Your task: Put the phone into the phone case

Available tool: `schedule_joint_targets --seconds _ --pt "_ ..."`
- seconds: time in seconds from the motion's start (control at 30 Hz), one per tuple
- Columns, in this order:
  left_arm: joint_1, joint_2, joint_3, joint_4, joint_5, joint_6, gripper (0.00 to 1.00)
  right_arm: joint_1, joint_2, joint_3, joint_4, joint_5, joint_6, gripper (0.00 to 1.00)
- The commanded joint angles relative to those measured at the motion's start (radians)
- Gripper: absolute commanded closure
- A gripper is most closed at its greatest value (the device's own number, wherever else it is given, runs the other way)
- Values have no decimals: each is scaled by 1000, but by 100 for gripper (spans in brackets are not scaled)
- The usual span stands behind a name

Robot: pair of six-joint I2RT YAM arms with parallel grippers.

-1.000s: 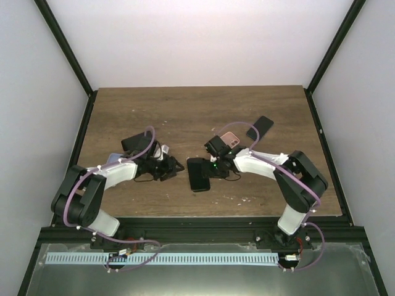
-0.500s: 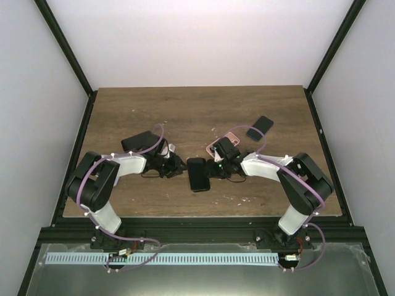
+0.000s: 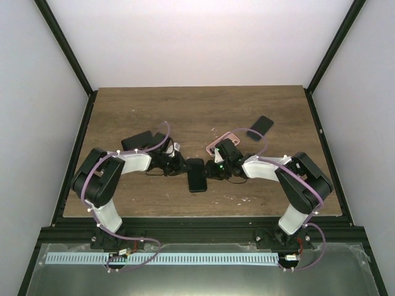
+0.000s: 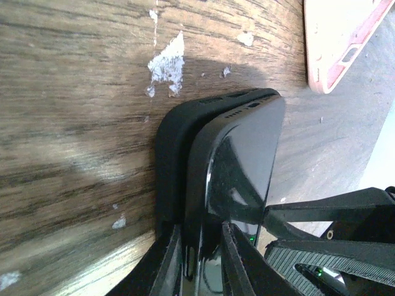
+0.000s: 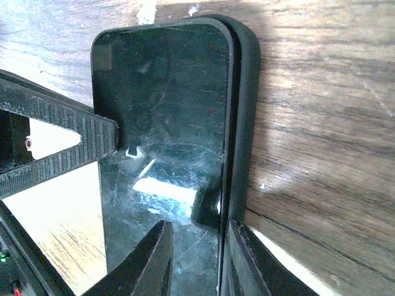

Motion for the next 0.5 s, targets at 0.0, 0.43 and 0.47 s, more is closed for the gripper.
schedule_joint_targets --seconds 0.0,0.43,0.47 --pt "-17 22 26 -8 2 -4 81 1 -2 -24 57 -59 47 75" --pt "-19 -63 8 -88 -24 28 67 1 -39 -96 104 -42 101 77" --pt "-19 -66 8 -100 -35 36 67 1 -37 -97 106 -45 103 77"
